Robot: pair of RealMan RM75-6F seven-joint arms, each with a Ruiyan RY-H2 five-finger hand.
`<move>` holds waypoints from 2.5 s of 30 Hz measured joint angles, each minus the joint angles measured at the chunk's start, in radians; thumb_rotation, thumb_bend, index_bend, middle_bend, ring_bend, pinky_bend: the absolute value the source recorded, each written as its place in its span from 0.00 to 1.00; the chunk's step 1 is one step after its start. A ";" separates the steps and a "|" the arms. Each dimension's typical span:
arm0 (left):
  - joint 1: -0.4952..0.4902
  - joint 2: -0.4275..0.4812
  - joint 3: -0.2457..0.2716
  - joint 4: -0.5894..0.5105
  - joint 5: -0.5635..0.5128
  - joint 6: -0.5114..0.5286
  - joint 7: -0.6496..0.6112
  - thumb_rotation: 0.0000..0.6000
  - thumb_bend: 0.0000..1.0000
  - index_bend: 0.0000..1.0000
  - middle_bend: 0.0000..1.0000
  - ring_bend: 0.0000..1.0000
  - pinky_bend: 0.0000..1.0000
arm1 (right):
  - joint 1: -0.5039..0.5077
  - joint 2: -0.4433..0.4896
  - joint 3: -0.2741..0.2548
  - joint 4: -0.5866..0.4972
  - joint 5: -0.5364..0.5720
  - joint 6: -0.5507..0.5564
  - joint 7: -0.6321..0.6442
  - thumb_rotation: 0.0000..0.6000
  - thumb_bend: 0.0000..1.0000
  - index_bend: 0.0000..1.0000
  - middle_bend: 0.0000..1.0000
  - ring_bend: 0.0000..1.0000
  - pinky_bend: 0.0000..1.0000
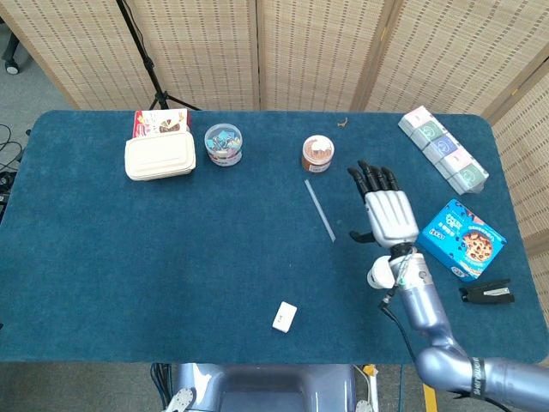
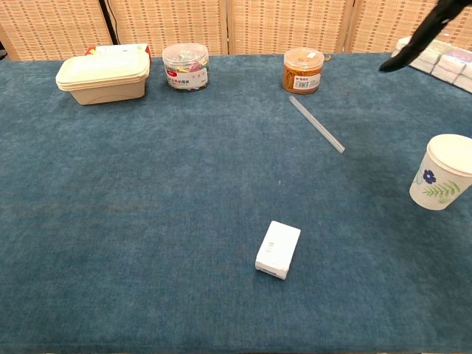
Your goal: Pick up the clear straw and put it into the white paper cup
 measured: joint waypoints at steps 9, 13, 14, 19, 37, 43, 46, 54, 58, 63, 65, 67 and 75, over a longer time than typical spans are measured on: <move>-0.007 0.003 -0.003 -0.006 -0.012 -0.019 0.003 1.00 0.00 0.00 0.00 0.00 0.00 | 0.088 -0.128 -0.035 0.173 0.067 -0.017 -0.068 1.00 0.00 0.00 0.00 0.00 0.00; -0.015 0.004 -0.006 -0.013 -0.023 -0.039 0.014 1.00 0.00 0.00 0.00 0.00 0.00 | 0.116 -0.185 -0.056 0.254 0.100 -0.035 -0.089 1.00 0.00 0.00 0.00 0.00 0.00; -0.018 0.005 -0.007 -0.018 -0.025 -0.045 0.020 1.00 0.00 0.00 0.00 0.00 0.00 | 0.123 -0.200 -0.060 0.274 0.106 -0.039 -0.094 1.00 0.00 0.00 0.00 0.00 0.00; -0.021 0.005 -0.008 -0.027 -0.031 -0.052 0.034 1.00 0.00 0.00 0.00 0.00 0.00 | 0.157 -0.279 -0.084 0.369 0.144 -0.057 -0.122 1.00 0.00 0.00 0.00 0.00 0.00; -0.022 0.006 -0.008 -0.041 -0.041 -0.065 0.049 1.00 0.00 0.00 0.00 0.00 0.00 | 0.196 -0.386 -0.080 0.532 0.167 -0.078 -0.088 1.00 0.00 0.00 0.00 0.00 0.00; -0.025 0.007 -0.011 -0.041 -0.051 -0.075 0.047 1.00 0.00 0.00 0.00 0.00 0.00 | 0.197 -0.438 -0.073 0.608 0.154 -0.080 -0.054 1.00 0.00 0.00 0.00 0.00 0.00; -0.027 0.009 -0.013 -0.041 -0.054 -0.080 0.045 1.00 0.00 0.00 0.00 0.00 0.00 | 0.199 -0.450 -0.066 0.614 0.147 -0.075 -0.051 1.00 0.00 0.00 0.00 0.00 0.00; -0.026 0.009 -0.011 -0.039 -0.051 -0.080 0.041 1.00 0.00 0.00 0.00 0.00 0.00 | 0.205 -0.474 -0.065 0.619 0.129 -0.067 -0.057 1.00 0.00 0.00 0.00 0.00 0.00; -0.023 0.008 -0.010 -0.034 -0.048 -0.076 0.032 1.00 0.00 0.00 0.00 0.00 0.00 | 0.202 -0.491 -0.076 0.645 0.117 -0.069 -0.057 1.00 0.00 0.00 0.00 0.00 0.00; -0.022 0.008 -0.009 -0.028 -0.044 -0.073 0.022 1.00 0.00 0.00 0.00 0.00 0.00 | 0.197 -0.505 -0.079 0.667 0.115 -0.077 -0.060 1.00 0.00 0.00 0.00 0.00 0.00; -0.022 0.009 -0.008 -0.027 -0.043 -0.073 0.019 1.00 0.00 0.00 0.00 0.00 0.00 | 0.196 -0.507 -0.081 0.675 0.115 -0.078 -0.066 1.00 0.00 0.00 0.00 0.00 0.00; -0.021 0.009 -0.008 -0.026 -0.042 -0.072 0.016 1.00 0.00 0.00 0.00 0.00 0.00 | 0.195 -0.508 -0.088 0.686 0.111 -0.077 -0.079 1.00 0.00 0.00 0.00 0.00 0.00; -0.019 0.009 -0.005 -0.024 -0.034 -0.068 0.013 1.00 0.00 0.00 0.00 0.00 0.00 | 0.168 -0.508 -0.110 0.719 0.099 -0.079 -0.100 1.00 0.00 0.00 0.00 0.00 0.00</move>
